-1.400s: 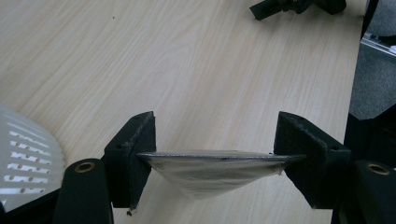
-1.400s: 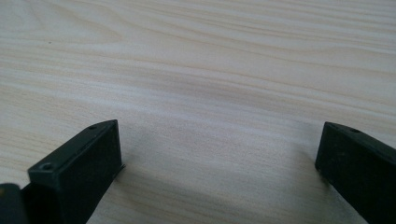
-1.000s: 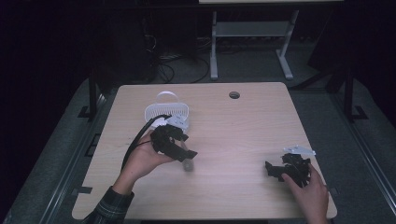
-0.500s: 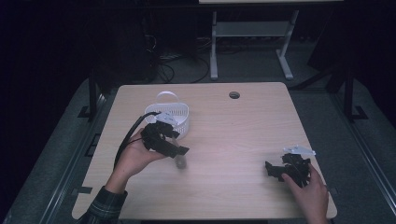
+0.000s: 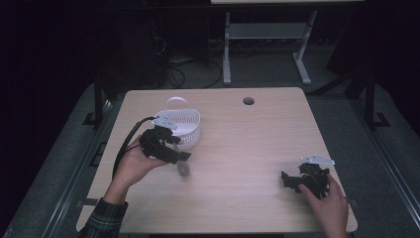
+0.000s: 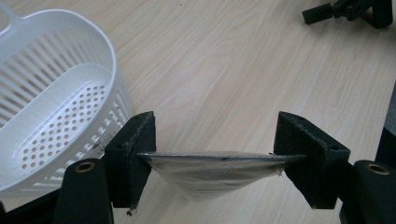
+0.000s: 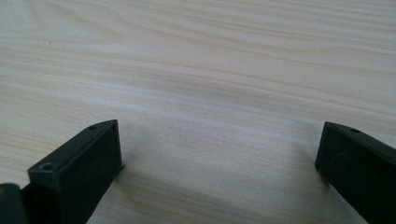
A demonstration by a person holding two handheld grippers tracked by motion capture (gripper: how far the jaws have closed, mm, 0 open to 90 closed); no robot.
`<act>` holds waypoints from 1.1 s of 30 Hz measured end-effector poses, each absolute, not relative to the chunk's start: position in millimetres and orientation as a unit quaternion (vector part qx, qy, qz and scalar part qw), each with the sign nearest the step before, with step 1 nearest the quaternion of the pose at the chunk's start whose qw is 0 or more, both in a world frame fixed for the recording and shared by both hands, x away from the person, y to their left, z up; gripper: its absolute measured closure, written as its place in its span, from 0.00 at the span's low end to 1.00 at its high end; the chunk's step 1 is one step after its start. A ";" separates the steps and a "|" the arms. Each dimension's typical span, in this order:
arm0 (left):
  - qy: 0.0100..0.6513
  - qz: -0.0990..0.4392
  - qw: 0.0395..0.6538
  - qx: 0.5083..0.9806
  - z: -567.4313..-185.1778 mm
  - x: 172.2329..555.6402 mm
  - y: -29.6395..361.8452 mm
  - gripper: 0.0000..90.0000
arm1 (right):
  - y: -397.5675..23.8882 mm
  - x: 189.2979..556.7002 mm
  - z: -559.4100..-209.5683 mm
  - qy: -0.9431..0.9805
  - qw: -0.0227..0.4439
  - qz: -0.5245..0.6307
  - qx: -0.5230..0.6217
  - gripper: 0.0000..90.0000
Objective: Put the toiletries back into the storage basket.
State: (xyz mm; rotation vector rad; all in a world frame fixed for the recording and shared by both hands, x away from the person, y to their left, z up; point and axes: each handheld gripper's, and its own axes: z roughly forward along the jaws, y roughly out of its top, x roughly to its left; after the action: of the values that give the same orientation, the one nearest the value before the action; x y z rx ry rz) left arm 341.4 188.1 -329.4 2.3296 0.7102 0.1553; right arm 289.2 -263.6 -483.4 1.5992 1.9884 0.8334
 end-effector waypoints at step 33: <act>0.337 0.095 0.356 0.866 -327.2 361.3 234.7 0.33 | -263.6 289.2 -483.4 0.722 0.227 0.302 0.580 0.00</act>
State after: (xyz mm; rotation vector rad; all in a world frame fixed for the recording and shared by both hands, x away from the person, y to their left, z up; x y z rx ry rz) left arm 361.3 234.7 -327.2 2.2373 0.8698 0.2457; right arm 289.2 -263.6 -483.4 1.5983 1.9882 0.8318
